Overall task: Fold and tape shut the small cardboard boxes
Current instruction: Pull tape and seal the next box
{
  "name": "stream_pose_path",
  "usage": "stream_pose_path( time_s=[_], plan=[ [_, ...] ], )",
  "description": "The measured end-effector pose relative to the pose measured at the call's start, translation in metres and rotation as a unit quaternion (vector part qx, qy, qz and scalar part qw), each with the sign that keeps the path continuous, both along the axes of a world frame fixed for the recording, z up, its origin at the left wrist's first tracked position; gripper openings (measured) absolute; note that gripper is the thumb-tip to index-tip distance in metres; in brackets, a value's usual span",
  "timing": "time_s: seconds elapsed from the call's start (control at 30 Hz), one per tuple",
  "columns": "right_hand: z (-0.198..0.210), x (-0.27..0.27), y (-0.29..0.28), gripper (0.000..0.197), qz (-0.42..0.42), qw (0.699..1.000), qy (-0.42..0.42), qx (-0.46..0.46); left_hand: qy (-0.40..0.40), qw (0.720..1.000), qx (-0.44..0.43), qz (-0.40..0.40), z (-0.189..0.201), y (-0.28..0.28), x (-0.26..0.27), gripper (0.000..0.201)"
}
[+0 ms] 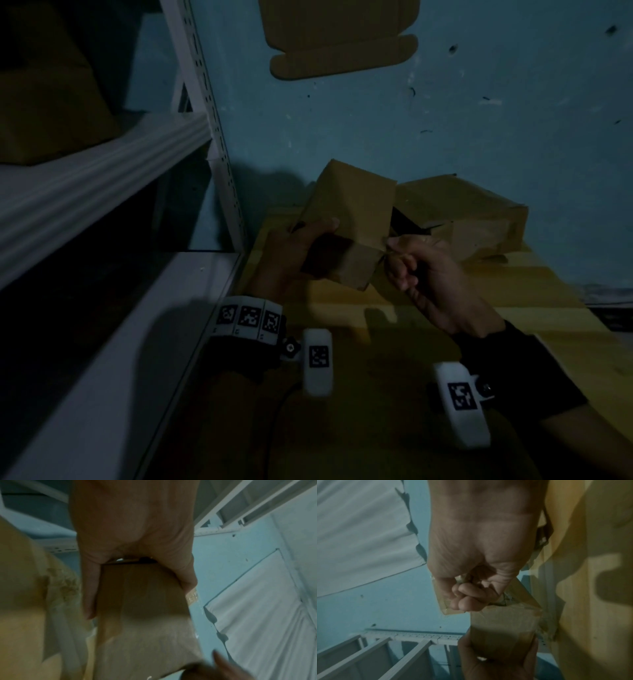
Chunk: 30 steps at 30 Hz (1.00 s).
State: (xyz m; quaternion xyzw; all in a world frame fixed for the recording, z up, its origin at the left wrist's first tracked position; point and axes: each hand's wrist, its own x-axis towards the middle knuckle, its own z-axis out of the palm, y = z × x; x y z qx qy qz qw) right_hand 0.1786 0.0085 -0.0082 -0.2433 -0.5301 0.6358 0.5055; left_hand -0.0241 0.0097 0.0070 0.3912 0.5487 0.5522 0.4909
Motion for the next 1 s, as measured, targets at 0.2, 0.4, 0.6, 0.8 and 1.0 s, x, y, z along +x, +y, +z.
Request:
stream_pose_path(
  time_s=[0.2,0.4,0.6,0.8,1.0],
  plan=[
    [0.002,-0.006,-0.005,0.041,0.005,1.000,0.019,-0.002,0.032,0.996,0.077,0.045,-0.005,0.001,0.001,0.063],
    [-0.001,-0.004,-0.002,0.040,-0.007,0.999,-0.046,0.014,0.069,0.991,0.097,0.057,-0.009,-0.001,-0.001,0.082],
    [-0.015,0.002,0.007,0.061,-0.053,0.967,-0.250,0.006,0.041,0.992,0.081,0.084,-0.012,0.001,-0.015,0.071],
    [-0.014,0.001,0.014,0.086,-0.060,0.950,-0.293,-0.084,0.090,0.986,0.106,0.089,-0.014,0.001,-0.014,0.093],
    [-0.014,-0.001,0.022,0.049,-0.068,0.939,-0.256,-0.218,0.089,0.985,0.112,0.092,-0.017,0.006,-0.011,0.081]
  ],
)
